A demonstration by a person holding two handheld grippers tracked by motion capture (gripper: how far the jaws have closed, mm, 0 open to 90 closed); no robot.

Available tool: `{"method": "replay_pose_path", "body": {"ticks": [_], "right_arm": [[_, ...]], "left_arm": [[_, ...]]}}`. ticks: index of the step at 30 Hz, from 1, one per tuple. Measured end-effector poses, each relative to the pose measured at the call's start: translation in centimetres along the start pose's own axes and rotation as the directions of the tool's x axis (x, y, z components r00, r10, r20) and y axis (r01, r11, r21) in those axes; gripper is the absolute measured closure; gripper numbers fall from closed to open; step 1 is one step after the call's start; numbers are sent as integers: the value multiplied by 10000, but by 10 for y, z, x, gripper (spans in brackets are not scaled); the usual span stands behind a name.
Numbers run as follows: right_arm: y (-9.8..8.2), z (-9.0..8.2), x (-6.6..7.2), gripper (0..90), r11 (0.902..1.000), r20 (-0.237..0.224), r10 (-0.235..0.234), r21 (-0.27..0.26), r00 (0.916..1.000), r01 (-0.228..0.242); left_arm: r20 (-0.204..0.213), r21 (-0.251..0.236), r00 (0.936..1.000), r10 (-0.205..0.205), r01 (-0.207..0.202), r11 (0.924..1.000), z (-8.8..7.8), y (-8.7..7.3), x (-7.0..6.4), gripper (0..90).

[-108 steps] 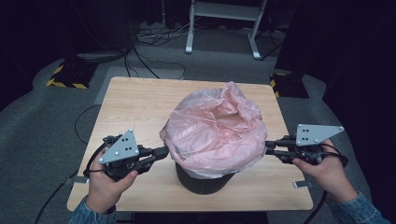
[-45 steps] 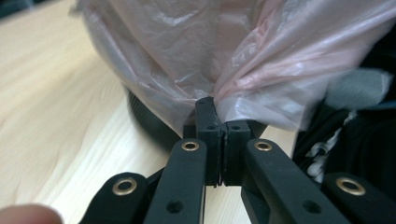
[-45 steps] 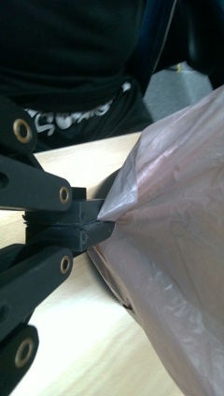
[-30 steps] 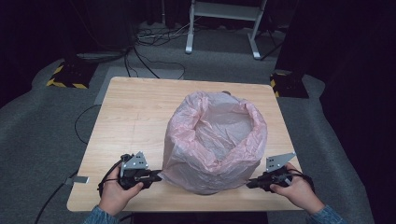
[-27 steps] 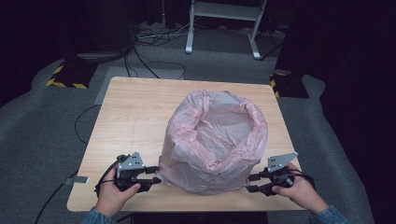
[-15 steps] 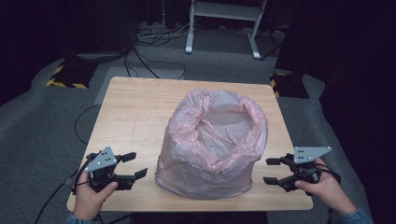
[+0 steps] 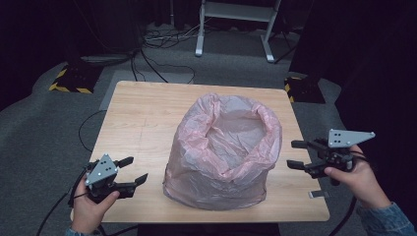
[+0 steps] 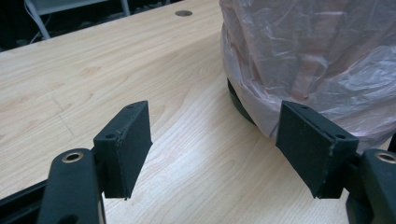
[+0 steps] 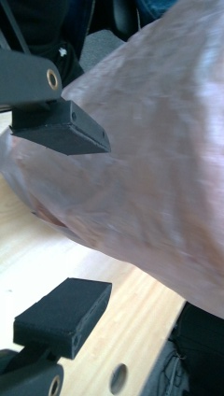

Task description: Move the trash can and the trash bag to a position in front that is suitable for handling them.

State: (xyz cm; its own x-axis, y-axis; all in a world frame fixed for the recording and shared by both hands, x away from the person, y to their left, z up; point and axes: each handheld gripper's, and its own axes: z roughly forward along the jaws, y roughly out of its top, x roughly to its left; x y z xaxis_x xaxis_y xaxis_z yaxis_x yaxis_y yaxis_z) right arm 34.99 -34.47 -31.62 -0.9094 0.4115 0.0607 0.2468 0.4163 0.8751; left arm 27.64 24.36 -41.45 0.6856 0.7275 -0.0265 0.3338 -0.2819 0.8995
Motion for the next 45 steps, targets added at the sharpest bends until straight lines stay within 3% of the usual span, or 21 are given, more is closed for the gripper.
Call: {"method": "replay_pose_path", "body": {"ticks": [6, 9, 12, 17, 21, 28, 33, 36, 39, 45], "right_arm": [[27, -7, -7, 283, 9995, 108, -132, -291, 9999, 135], [38, -7, -9, 288, 9989, 170, -213, -403, 9996, 220], [48, -7, -11, 287, 9985, 233, -332, -432, 9992, 342], [64, -3, -17, 287, 9982, 281, -455, -367, 9986, 465], [77, -1, -21, 287, 9974, 330, -555, -433, 9979, 570], [95, 6, -21, 287, 9959, 415, -788, -414, 9960, 805], [112, 14, -14, 287, 9933, 366, -1075, -381, 9935, 1089], [119, 19, -10, 289, 9923, 334, -1193, -300, 9923, 1203], [128, 26, -5, 289, 9915, 291, -1273, -250, 9914, 1280], [143, 40, 2, 291, 9899, 142, -1413, -95, 9899, 1414]], "left_arm": [[-656, 220, 9976, 205, -191, 9996, -13, -4, -4, 269], [-1130, 451, 9936, -84, 136, 9989, -17, -9, -2, 270], [-1342, 560, 9902, -380, 459, 9974, -19, -17, 1, 271], [-1584, 644, 9852, -654, 764, 9950, -16, -27, 6, 270], [-1893, 777, 9799, -630, 790, 9938, -11, -32, 9, 267], [-2035, 1103, 9773, -581, 819, 9905, 2, -41, 13, 266], [-2174, 1491, 9744, -582, 921, 9845, 14, -50, 17, 266], [-2238, 1540, 9725, -642, 1003, 9830, 17, -53, 18, 268], [-2417, 1600, 9668, -832, 1243, 9793, 21, -60, 21, 272], [-2536, 1740, 9633, -878, 1347, 9755, 26, -67, 25, 272]]}}
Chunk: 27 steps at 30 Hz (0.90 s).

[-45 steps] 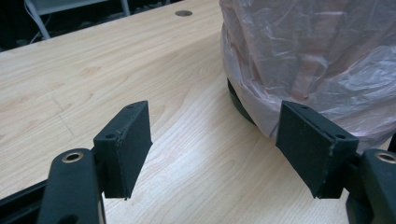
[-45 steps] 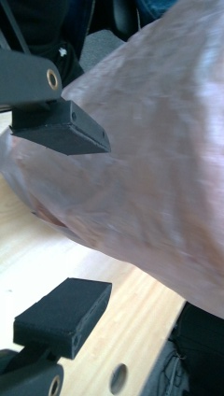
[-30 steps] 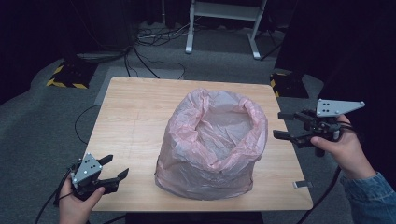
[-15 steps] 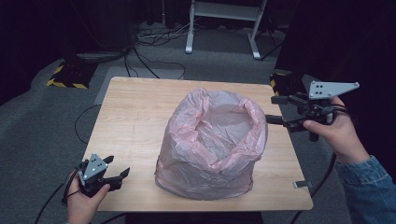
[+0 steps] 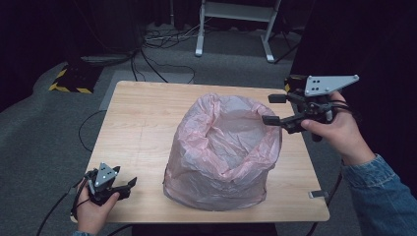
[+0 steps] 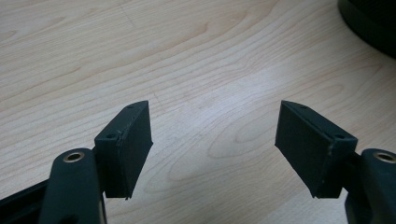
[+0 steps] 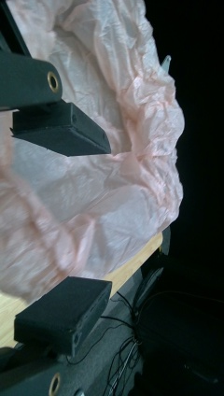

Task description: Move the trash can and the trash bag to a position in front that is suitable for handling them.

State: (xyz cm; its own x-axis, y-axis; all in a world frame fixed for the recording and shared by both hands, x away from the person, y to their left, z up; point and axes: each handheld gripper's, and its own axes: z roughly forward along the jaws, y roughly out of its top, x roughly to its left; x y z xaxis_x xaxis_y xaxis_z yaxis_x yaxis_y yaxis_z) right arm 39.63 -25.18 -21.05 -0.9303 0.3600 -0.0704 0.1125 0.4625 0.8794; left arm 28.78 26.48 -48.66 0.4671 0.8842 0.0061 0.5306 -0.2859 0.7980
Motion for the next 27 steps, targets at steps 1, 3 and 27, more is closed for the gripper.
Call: {"method": "replay_pose_path", "body": {"ticks": [1, 3, 27], "right_arm": [[2, 2, 1, 290, 10000, -11, -53, 40, 10000, 53], [7, 7, 3, 290, 9999, -54, -136, 83, 9999, 137], [31, 47, 19, 275, 9967, -714, -670, 406, 9952, 700]], "left_arm": [[3, 33, 10000, 39, -40, 10000, 1, -1, 1, 272], [-12, 38, 10000, 68, -68, 10000, 3, -2, 1, 272], [84, 864, 9995, 309, -315, 9958, 19, -8, 3, 273]]}}
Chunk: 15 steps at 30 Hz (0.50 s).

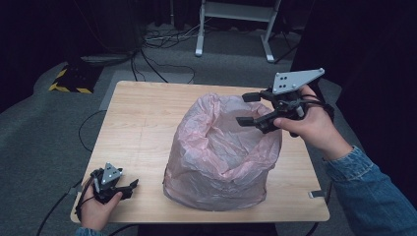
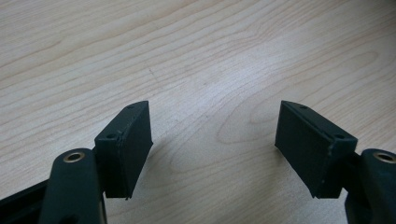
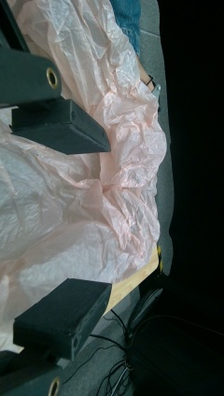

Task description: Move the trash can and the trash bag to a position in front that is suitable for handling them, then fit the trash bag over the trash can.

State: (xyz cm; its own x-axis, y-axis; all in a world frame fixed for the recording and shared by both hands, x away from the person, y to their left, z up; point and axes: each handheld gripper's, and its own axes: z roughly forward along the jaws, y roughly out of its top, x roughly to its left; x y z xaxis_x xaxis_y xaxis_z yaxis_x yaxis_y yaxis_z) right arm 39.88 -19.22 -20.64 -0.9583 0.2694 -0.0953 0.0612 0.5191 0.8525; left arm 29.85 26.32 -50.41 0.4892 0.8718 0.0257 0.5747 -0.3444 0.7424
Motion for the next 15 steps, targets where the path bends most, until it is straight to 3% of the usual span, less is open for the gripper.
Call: {"method": "replay_pose_path", "body": {"ticks": [6, 9, 15], "right_arm": [[0, 10, 3, 275, 9996, -49, 22, 278, 10000, -21], [0, 13, 4, 275, 9993, -15, 41, 379, 10000, -41], [3, 22, 5, 277, 9974, -55, -60, 711, 10000, 64]], "left_arm": [[117, 175, 9999, -74, 72, 9998, 3, 2, 1, 274], [233, 200, 9992, -328, 323, 9993, 4, 2, 3, 275], [197, 228, 9994, -293, 288, 9993, 4, 2, 2, 273]]}}
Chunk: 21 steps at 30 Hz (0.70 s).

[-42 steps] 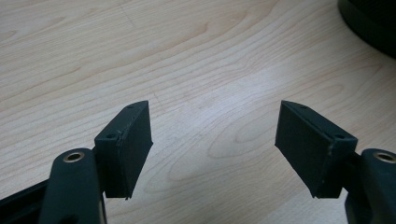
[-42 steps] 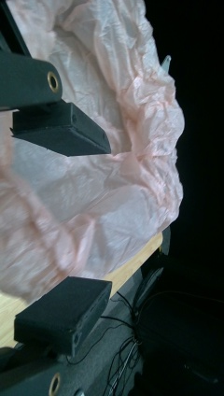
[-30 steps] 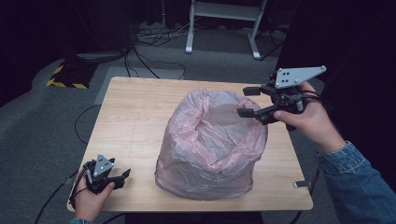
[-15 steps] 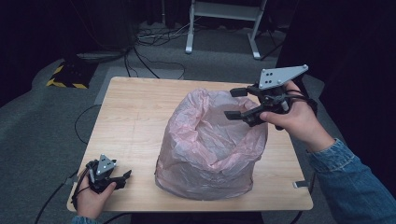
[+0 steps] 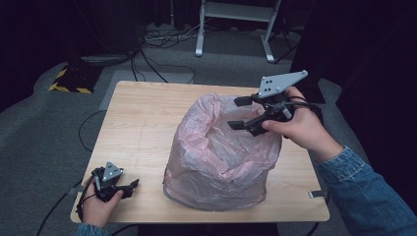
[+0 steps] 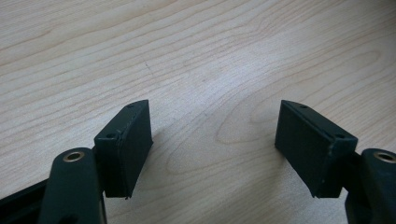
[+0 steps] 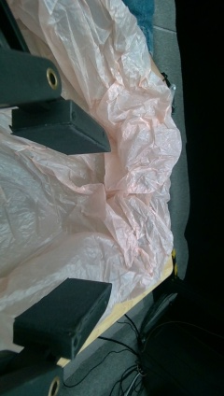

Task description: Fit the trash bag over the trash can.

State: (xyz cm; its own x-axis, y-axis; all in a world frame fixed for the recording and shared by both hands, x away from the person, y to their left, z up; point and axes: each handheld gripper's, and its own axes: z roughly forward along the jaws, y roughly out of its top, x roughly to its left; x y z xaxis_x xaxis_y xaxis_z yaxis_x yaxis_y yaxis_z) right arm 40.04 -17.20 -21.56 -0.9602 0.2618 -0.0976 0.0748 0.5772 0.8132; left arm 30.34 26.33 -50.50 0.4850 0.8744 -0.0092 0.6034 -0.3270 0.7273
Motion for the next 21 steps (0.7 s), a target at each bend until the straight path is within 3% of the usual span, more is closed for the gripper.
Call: {"method": "replay_pose_path", "body": {"ticks": [7, 12, 16, 21], "right_arm": [[4, 19, 1, 276, 9974, -155, -174, 702, 9997, 185], [5, 39, -1, 279, 9870, -242, -268, 1581, 9993, 303], [6, 55, -3, 276, 9663, -345, -289, 2547, 9990, 368], [10, 75, 1, 271, 9181, -556, -455, 3911, 9974, 637]], "left_arm": [[-36, -20, 10000, -50, 49, 10000, 0, 0, -1, 272], [-32, -19, 10000, -48, 48, 10000, 0, 0, -1, 272], [-27, -2, 10000, -42, 42, 10000, 0, 0, -1, 272], [-26, 1, 10000, -29, 29, 10000, 0, 0, 0, 272]]}}
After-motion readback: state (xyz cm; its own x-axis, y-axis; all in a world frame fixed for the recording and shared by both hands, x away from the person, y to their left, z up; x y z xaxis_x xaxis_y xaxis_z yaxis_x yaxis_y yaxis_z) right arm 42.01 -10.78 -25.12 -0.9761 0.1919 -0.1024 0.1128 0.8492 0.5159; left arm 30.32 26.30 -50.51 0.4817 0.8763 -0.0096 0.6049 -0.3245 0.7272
